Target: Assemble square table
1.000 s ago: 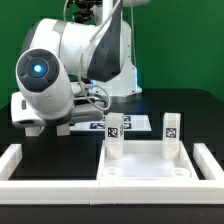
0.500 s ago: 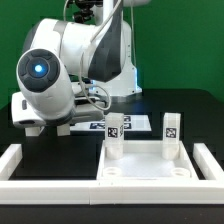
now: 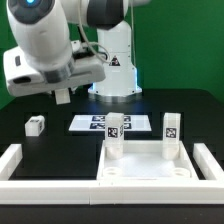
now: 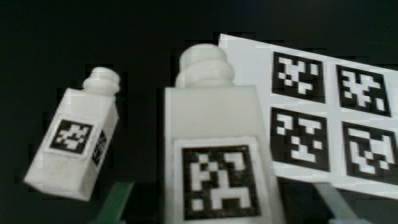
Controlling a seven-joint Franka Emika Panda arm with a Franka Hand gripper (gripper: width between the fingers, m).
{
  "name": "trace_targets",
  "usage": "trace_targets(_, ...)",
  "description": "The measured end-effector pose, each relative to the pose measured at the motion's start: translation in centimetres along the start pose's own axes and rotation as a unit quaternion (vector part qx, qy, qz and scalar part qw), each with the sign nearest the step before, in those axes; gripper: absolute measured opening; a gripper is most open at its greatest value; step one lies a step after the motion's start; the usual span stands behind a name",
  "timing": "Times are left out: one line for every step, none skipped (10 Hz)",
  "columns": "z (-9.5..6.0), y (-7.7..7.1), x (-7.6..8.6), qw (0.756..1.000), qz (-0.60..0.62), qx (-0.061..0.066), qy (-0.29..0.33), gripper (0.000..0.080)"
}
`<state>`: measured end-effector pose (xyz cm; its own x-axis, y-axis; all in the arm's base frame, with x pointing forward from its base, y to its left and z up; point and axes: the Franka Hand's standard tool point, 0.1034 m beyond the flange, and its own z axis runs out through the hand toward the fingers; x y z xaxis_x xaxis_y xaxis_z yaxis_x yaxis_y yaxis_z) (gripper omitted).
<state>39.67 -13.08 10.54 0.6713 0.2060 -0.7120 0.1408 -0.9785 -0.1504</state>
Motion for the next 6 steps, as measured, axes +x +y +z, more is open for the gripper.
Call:
trace_targets(-0.3,0.5,1.2,0.997,-0.006,-0.01,0.074,0.029)
trace_targets(0.1,0.4,0.7,0.996,-0.005,-0.01,0.094,0.029)
trace_targets(-0.6,0.5,1.2,0.991,-0.008,-0.013,0.131,0.029)
trace_targets(-2.6,0.4,1.8,0.986,-0.012,-0.012,0.167,0.029)
trace_targets(-5.4,0.4,2.2,0.979,-0.017,-0.008,0.201,0.029)
trace_targets(-8.0,0.4,2.8,0.974,-0.022,-0.026,0.226,0.029)
